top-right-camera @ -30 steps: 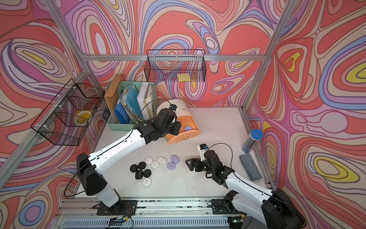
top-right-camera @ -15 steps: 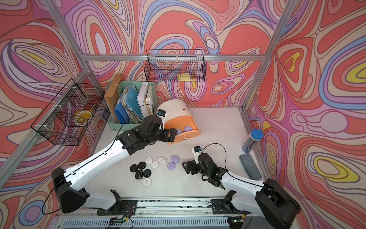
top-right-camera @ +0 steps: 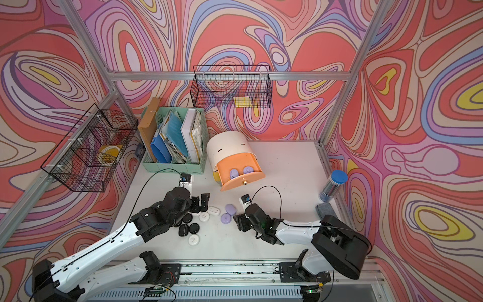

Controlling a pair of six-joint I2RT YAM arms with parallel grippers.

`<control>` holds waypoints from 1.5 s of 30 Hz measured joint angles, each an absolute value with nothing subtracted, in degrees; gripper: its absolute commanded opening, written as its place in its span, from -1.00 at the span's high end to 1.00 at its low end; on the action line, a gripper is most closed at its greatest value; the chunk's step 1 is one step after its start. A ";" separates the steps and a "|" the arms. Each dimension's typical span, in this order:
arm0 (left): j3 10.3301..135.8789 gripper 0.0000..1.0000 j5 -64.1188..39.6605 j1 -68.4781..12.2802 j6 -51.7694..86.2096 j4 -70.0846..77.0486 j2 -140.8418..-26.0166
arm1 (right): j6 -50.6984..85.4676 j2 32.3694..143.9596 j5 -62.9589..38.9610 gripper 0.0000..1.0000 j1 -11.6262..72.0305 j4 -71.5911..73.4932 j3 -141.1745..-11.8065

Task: Put the bluetooth earphones in the drawer according to color
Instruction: Place the bluetooth earphone in the drawer, then pick up the Bluetooth earphone from the center of the board.

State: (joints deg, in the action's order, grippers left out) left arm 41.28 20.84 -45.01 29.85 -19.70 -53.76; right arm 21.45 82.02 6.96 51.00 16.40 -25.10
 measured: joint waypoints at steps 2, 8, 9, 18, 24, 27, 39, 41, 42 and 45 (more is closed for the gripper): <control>38.35 -0.98 21.85 -44.91 29.80 -18.59 -53.63 | 20.60 85.19 8.36 -0.30 51.90 16.93 -26.44; 36.56 -0.98 23.79 -44.25 29.32 -15.77 -53.43 | 19.57 90.45 11.33 -0.28 52.97 17.80 -28.82; 36.56 -0.98 24.01 -44.21 29.23 -15.35 -53.17 | 19.42 91.20 11.77 -0.28 52.99 18.28 -29.17; 36.27 -0.98 24.60 -43.83 28.91 -14.04 -51.20 | 18.48 98.45 13.17 -0.28 53.82 24.18 -33.54; 36.23 -0.97 24.62 -43.83 28.91 -14.00 -51.11 | 17.67 102.45 14.59 -0.02 54.85 28.29 -35.59; 36.18 -0.98 24.67 -43.83 28.88 -13.96 -51.11 | 17.23 103.94 15.33 0.11 55.27 29.15 -36.73; 34.72 -0.98 26.22 -43.18 28.91 -13.23 -50.65 | 17.23 100.14 17.76 0.79 60.62 21.47 -36.80; 34.20 -0.98 25.93 -42.04 29.02 -12.86 -50.65 | 17.23 98.70 17.72 0.80 61.41 19.35 -36.93; 33.87 -0.98 25.54 -41.21 29.19 -12.64 -50.63 | 17.23 97.95 17.67 0.81 61.76 18.15 -37.12; 32.73 -0.98 23.57 -37.78 30.09 -12.25 -50.68 | 17.23 95.46 17.30 0.83 62.43 15.14 -38.48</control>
